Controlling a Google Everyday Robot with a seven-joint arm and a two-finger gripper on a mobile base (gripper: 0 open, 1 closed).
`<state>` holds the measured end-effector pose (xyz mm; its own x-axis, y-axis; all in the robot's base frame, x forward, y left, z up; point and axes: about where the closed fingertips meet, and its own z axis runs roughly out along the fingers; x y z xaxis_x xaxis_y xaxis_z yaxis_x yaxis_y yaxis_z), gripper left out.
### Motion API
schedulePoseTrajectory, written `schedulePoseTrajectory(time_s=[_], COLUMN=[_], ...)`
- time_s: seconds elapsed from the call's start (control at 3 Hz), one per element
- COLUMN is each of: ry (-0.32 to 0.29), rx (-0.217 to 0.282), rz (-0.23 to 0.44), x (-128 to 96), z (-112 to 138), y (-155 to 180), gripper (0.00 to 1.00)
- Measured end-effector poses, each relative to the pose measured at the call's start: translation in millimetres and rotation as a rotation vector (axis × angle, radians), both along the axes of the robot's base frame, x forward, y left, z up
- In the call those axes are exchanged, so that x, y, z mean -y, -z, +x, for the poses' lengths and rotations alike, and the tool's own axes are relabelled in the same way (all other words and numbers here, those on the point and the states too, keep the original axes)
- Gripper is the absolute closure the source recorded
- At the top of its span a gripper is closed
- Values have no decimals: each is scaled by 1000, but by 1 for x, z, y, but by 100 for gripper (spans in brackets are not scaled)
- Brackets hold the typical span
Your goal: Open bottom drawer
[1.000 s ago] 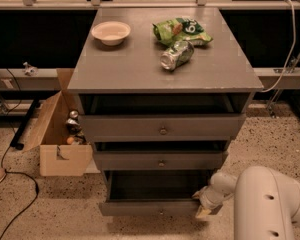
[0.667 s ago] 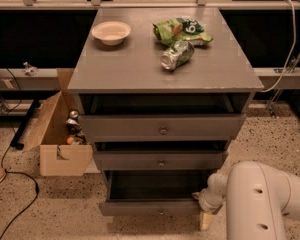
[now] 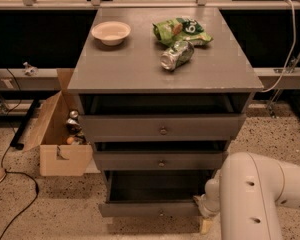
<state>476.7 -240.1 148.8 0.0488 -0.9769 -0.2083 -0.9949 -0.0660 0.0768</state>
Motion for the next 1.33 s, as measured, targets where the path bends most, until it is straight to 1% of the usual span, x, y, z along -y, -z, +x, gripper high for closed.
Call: schedulePoseTrajectory(time_s=[0.33,0.67,1.0,1.33], ry=[22,36,46,46], rx=[3,7,11,11], rz=[-19,-20,-20,-20], x=[4,7,10,10], z=[-18,-28,-35,-35], y=[-7,-11,-12,-12], gripper=[42,73,96,0])
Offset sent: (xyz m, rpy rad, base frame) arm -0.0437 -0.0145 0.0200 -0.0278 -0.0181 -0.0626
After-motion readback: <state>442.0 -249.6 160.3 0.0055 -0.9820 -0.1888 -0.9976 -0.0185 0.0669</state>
